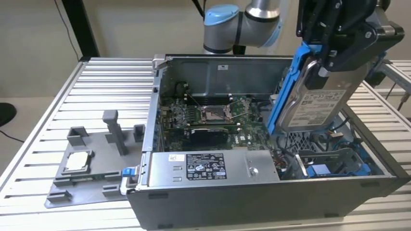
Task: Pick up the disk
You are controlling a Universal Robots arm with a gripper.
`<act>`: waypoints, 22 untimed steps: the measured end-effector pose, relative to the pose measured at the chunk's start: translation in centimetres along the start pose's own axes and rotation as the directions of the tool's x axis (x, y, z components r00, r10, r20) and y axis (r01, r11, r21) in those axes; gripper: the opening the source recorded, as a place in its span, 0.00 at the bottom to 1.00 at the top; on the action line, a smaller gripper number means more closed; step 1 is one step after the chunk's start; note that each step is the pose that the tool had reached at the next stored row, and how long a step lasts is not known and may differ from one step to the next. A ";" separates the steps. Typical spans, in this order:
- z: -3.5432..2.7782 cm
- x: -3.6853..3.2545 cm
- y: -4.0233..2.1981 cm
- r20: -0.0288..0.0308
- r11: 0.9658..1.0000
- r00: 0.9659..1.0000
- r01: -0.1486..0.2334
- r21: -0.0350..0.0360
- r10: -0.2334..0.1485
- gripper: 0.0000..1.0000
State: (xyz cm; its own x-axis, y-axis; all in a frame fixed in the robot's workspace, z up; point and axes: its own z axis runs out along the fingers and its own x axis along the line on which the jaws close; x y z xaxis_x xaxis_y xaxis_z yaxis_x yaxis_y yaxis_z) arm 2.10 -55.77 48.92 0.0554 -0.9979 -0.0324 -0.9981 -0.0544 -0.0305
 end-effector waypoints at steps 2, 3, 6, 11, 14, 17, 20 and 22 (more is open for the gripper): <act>0.00 0.30 -0.26 0.000 1.000 1.000 0.000 0.000 0.000 0.00; 0.00 0.45 -0.40 0.000 1.000 1.000 0.000 0.000 0.000 0.00; 0.01 0.91 -0.80 0.000 1.000 1.000 0.000 0.000 0.000 0.00; 0.05 1.61 -1.37 0.002 1.000 1.000 0.000 0.000 0.000 0.00; 0.14 1.87 -1.58 0.012 1.000 1.000 -0.001 0.001 0.001 0.00; 0.22 1.99 -1.73 0.031 1.000 1.000 -0.005 0.002 0.005 0.00; 0.27 2.04 -1.79 0.039 1.000 0.999 -0.019 0.003 0.019 0.00; 0.28 2.05 -1.87 0.039 1.000 0.999 -0.028 0.003 0.028 0.00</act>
State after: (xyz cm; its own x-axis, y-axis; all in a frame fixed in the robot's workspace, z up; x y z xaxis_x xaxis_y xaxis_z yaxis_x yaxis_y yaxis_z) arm 4.09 -57.70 48.63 0.0288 -0.9970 -0.0720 -0.9991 -0.0265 -0.0325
